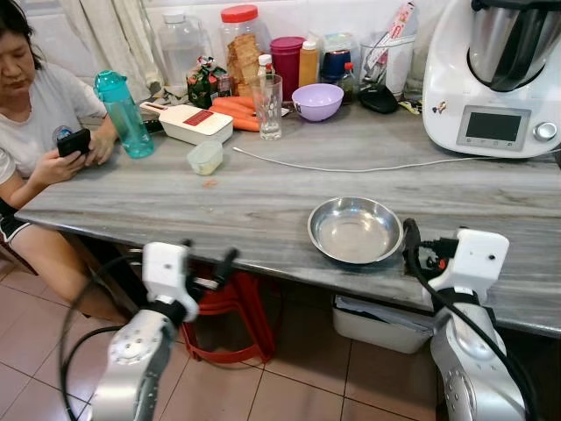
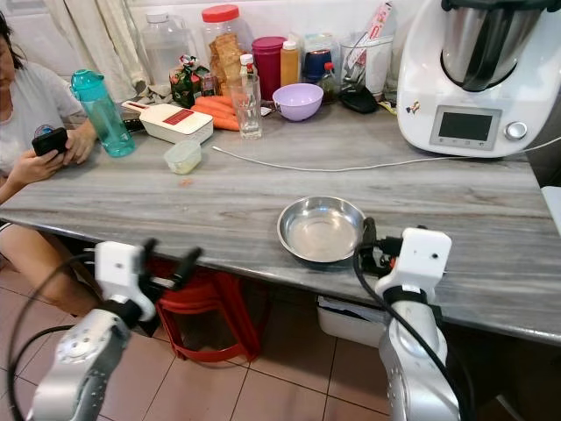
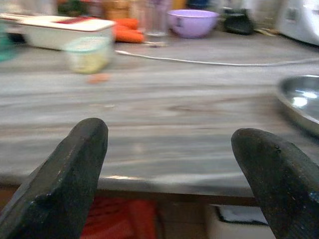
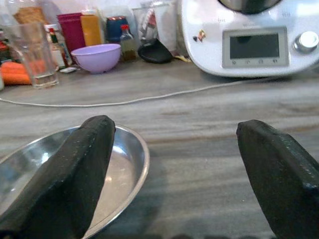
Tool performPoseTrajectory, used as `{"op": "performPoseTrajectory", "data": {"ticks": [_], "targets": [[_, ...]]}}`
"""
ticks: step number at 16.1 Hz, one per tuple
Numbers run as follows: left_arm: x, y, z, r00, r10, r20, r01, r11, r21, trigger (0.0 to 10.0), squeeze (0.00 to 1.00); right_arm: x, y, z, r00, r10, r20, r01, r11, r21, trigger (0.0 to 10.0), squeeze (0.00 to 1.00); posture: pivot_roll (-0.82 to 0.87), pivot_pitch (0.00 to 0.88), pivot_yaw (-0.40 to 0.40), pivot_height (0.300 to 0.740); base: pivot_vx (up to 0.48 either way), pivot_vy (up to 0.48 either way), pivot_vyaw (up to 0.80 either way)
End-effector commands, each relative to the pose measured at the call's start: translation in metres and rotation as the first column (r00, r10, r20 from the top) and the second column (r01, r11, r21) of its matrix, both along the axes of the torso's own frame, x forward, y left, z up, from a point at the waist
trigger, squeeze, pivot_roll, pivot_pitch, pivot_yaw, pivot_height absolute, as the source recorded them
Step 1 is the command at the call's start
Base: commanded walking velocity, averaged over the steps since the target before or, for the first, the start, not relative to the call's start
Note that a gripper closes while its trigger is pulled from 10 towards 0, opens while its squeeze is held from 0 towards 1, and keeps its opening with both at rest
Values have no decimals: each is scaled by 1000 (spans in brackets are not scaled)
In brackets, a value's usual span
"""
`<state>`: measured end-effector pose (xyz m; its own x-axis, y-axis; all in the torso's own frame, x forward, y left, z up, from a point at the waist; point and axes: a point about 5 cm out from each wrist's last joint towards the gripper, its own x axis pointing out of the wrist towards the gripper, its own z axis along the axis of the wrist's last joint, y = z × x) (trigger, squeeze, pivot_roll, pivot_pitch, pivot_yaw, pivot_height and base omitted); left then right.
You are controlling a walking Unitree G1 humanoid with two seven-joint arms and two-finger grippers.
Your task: Setting the table
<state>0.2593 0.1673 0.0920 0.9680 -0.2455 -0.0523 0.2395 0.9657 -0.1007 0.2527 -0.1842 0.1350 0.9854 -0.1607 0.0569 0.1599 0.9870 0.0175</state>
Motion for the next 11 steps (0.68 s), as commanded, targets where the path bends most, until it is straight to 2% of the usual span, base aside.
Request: {"op": "performPoseTrajectory", "data": {"ticks": [1, 2, 4, 5, 7, 8, 9, 10, 11], "targets": [[-4, 11, -3, 997, 71, -8, -71, 997, 14, 10000, 0, -4, 5, 7, 999, 30, 30, -29, 999, -19, 10000, 1000, -59, 0, 97, 740, 0, 0, 0], [-9, 14, -5, 995, 98, -12, -98, 995, 19, 10000, 0, -9, 4, 5, 999, 36, 21, -35, 999, -32, 10000, 1000, -57, 0, 94, 740, 0, 0, 0], [-13, 14, -10, 992, 127, -25, -126, 992, 29, 10000, 0, -15, 4, 1, 999, 47, -21, -48, 998, -40, 10000, 1000, -52, 0, 89, 740, 0, 0, -628], [-14, 12, -11, 991, 134, -24, -133, 990, 37, 10000, 0, -16, 4, 0, 998, 54, -26, -55, 998, -38, 10000, 945, -49, 0, 88, 740, 0, 0, -800], [-14, 11, -11, 990, 136, -27, -134, 990, 39, 10000, 0, -14, 5, 0, 998, 62, -27, -63, 997, -42, 10000, 929, -47, 0, 84, 740, -261, 0, -800], [-13, 10, -10, 991, 131, -27, -129, 991, 44, 10000, 0, -13, 6, 0, 997, 66, -28, -67, 997, -40, 10000, 867, -47, 0, 84, 740, -270, 0, -800], [-12, 10, -9, 991, 129, -25, -127, 991, 45, 10000, 0, -13, 7, 0, 997, 71, -27, -72, 997, -35, 10000, 725, -47, 0, 85, 740, -300, 0, -800], [-11, 10, -9, 992, 126, -23, -125, 991, 43, 10000, 0, -12, 7, 0, 997, 75, -26, -76, 997, -33, 10000, 310, -47, 0, 86, 740, -304, 0, 0], [-10, 10, -8, 992, 124, -20, -123, 991, 43, 10000, 0, -12, 7, 1, 997, 70, -24, -71, 997, -35, 10000, 0, -48, 0, 87, 740, -334, 0, 0]]}}
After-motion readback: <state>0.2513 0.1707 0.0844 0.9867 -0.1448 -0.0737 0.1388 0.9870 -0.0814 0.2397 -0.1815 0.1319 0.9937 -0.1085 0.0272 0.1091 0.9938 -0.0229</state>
